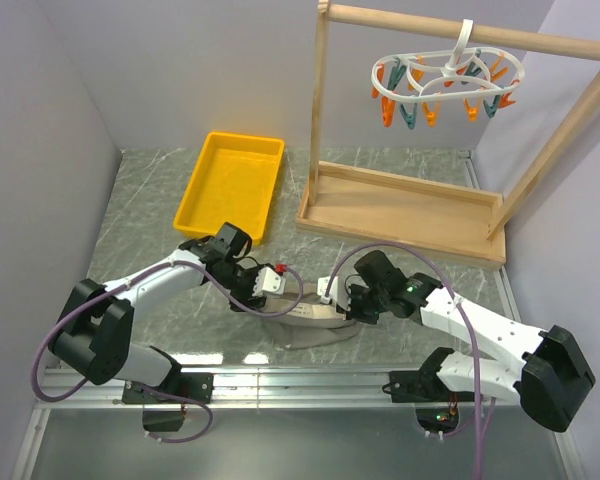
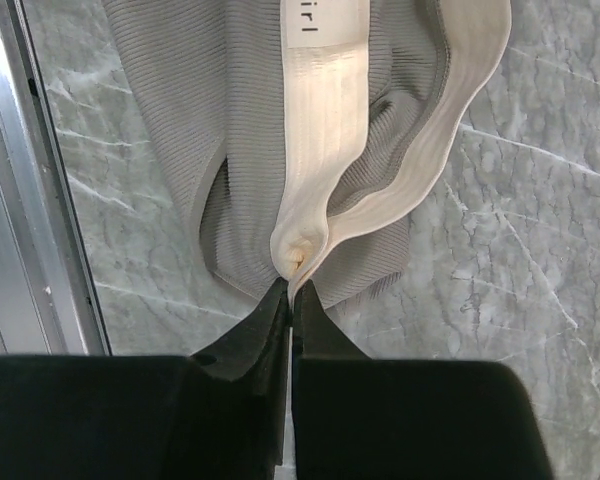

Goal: Clip the underwear to the hanger

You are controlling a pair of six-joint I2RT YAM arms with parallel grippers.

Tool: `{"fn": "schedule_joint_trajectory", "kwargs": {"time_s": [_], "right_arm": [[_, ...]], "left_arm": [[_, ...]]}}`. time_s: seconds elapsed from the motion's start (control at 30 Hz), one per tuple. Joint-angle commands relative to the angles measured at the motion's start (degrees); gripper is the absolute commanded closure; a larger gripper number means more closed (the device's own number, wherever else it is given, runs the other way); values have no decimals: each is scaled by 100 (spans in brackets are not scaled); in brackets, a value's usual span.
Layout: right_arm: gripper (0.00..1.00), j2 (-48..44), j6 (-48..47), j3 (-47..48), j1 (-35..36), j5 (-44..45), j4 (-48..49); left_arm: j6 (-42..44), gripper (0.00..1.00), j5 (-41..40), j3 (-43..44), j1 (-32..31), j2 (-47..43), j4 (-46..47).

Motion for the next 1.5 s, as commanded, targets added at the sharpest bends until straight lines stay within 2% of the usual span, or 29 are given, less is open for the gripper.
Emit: {"fn": "schedule_joint_trajectory", "kwargs": {"time_s": [0.0, 0.17, 0.27, 0.3, 0.37, 0.47, 0.6, 0.83, 0.93, 1.07, 1.17, 1.3, 1.47], "right_arm": [[100, -192, -88, -74, 83, 113, 233], [100, -201, -27, -101, 110, 113, 259], [100, -298, -18, -101, 109, 131, 259], [100, -324, -18, -92, 110, 148, 251], [100, -412, 8, 4, 101, 201, 180], [100, -570, 35, 302, 31, 402, 22], [100, -860, 280, 970, -233, 474, -389], [100, -1194, 816, 1955, -233, 176, -1199], [100, -1396, 1141, 2123, -41, -62, -1463], [100, -1809, 1660, 2018, 872, -9, -1472], [100, -1924, 2116, 2149, 980, -98, -1498], [100, -1801, 2065, 2027, 980, 358, -1324], [100, -1573, 1600, 1035, 699, 1228, -761]], "left_arm": [[2, 47, 39, 136, -18, -20, 134], [-50, 60, -5, 189, -61, -20, 177], [-207, 76, -40, 224, -114, -2, 274], [-304, 88, -84, 241, -114, 6, 309], [-576, 99, -198, 382, -123, 15, 283], [-971, 100, -462, 653, 87, -142, 205], [-1438, 100, -480, 1504, 780, -423, -357], [-1904, 100, -375, 1894, 923, -1636, -1140], [-2071, 100, -225, 1815, 923, -2286, -1412], [-2028, 100, 125, 1814, 896, -3007, -1975], [-2080, 100, 171, 1954, 879, -3403, -2353], [-2089, 100, -136, 1938, 861, -3106, -2565], [-2467, 100, -646, 1499, 774, -2237, -1496]]}}
